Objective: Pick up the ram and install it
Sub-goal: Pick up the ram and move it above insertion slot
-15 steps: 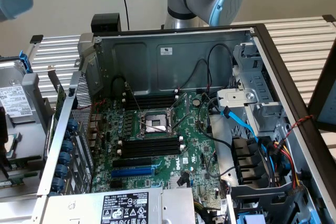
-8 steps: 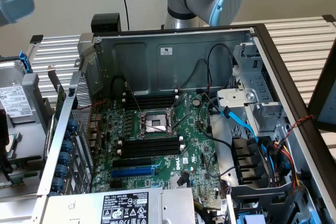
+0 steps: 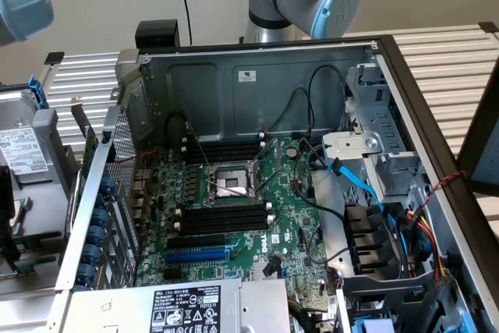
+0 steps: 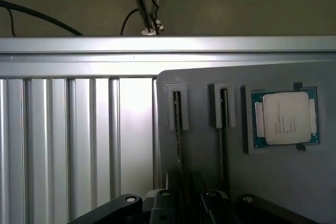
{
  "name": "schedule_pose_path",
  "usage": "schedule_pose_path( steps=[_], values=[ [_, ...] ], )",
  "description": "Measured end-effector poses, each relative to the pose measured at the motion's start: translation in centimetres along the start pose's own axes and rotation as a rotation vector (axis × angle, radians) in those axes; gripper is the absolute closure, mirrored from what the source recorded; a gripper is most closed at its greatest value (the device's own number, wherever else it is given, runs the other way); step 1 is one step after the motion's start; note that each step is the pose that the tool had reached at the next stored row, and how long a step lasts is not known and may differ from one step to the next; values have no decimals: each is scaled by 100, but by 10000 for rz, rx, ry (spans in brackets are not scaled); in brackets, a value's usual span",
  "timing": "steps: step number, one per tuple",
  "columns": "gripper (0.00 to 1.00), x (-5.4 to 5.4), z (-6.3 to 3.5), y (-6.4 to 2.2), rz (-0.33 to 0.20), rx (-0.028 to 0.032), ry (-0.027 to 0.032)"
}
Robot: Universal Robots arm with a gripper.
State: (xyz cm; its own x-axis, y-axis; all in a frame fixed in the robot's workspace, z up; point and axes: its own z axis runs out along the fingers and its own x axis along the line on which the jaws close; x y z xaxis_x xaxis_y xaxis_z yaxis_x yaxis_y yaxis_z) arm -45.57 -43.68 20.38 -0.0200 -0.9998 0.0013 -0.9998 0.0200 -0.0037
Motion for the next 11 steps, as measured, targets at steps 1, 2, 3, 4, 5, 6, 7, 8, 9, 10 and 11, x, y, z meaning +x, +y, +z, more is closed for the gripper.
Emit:
schedule_pose_path(
  steps=[1,2,3,4,5,6,7,8,9,10,11],
  values=[
    [76,0,0,0,0,-1,0],
    [76,0,0,0,0,-1,0],
    [76,0,0,0,0,-1,0],
    [76,0,0,0,0,-1,0],
    [76,0,0,0,0,-1,0],
    [76,0,0,0,0,-1,0],
    [76,0,0,0,0,0,0],
    [76,0,0,0,-1,-1,0],
    [76,0,0,0,0,0,0],
    [76,0,0,0,0,-1,0],
    [76,0,0,0,0,-1,0]
  ],
)
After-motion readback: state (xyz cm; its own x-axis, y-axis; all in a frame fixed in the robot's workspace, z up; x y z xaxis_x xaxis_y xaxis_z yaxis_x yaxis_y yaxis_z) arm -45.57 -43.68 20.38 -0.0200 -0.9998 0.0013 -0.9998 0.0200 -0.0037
